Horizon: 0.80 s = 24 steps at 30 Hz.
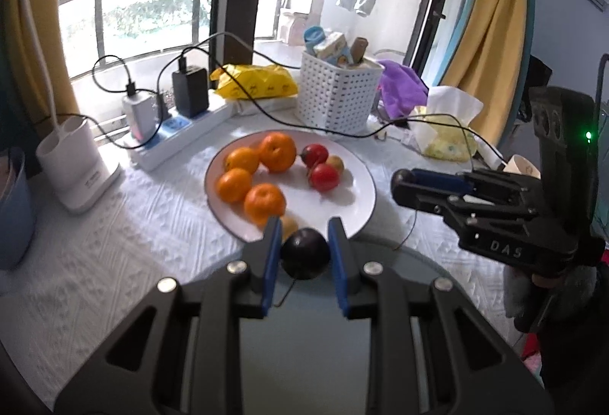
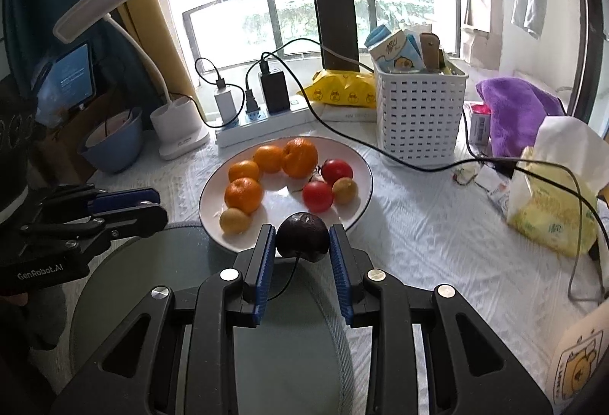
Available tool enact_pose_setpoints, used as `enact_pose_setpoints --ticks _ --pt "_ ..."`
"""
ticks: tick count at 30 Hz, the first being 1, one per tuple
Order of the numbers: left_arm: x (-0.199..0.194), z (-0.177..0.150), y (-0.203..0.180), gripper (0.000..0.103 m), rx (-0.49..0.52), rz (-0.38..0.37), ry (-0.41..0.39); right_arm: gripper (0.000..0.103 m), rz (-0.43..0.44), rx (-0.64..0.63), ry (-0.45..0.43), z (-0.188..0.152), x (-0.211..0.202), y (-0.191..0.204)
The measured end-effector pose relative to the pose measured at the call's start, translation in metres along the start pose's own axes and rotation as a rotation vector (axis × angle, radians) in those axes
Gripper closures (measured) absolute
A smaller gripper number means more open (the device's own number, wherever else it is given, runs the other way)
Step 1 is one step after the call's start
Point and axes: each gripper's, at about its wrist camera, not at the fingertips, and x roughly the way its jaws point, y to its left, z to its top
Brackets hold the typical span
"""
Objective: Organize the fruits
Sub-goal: 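Carry the plum in the left tool to the plate while the right tool carries its plum, then release the plum on the plate with the left tool while the right tool releases its plum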
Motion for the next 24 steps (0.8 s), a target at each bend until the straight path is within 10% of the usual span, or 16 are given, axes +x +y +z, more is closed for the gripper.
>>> enact_pose_setpoints --ticks 24 --pt "0.063 0.006 -0.001 0.076 -0.004 -0.054 0.098 0.072 0.014 0.027 0.041 0.008 0.043 -0.012"
